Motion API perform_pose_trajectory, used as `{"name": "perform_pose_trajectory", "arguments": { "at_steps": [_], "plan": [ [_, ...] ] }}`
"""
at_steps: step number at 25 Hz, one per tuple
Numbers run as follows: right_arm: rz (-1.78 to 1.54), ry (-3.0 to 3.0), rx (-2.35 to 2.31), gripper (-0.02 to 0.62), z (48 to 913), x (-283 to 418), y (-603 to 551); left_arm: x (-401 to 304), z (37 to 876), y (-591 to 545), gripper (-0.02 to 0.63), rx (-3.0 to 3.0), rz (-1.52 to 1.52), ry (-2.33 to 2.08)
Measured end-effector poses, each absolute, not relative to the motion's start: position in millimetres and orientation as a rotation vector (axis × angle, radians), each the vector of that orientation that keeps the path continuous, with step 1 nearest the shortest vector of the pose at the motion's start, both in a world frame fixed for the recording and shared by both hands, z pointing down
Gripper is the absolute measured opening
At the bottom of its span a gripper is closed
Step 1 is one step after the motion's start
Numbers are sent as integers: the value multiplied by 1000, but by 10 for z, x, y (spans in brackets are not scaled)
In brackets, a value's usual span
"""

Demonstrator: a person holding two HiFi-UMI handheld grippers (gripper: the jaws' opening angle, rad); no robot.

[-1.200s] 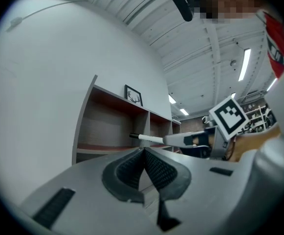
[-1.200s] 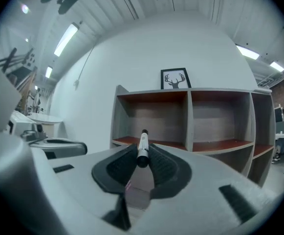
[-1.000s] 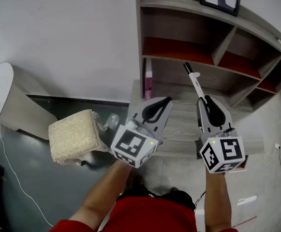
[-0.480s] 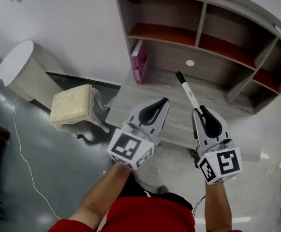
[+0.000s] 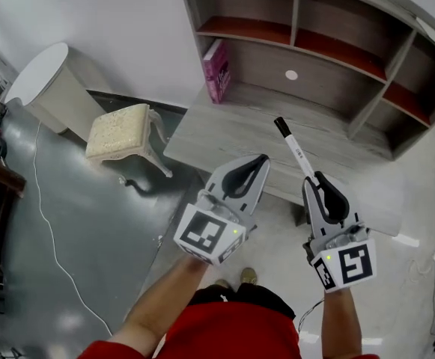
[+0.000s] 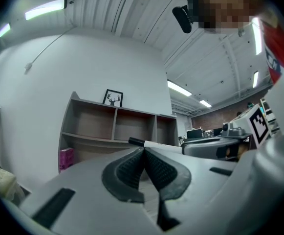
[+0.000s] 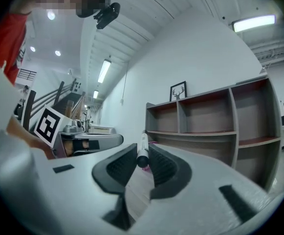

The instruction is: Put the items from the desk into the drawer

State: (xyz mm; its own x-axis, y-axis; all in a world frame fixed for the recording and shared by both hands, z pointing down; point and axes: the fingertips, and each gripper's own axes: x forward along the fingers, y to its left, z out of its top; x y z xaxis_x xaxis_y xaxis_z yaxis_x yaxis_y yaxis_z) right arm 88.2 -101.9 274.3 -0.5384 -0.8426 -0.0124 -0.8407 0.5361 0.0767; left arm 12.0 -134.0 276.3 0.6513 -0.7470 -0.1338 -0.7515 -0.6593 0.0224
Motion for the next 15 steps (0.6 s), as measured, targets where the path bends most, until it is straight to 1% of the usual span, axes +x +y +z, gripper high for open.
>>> {"name": "perform_pose_trajectory", "arguments": {
  "at_steps": [5,10,15],
  "plan": [
    [-123,-2711,1509,75,2848,975,-570,205,2795,-927,8,-2852,145,1244],
    [-119,-2668,1579,75,2909,1086,-57,188,2841,-475,8,-2868,150,1205],
    [-157,-2602,1628,75,2997,1268,374,320,2866,-117,8,-2886,164,1142]
  ]
}}
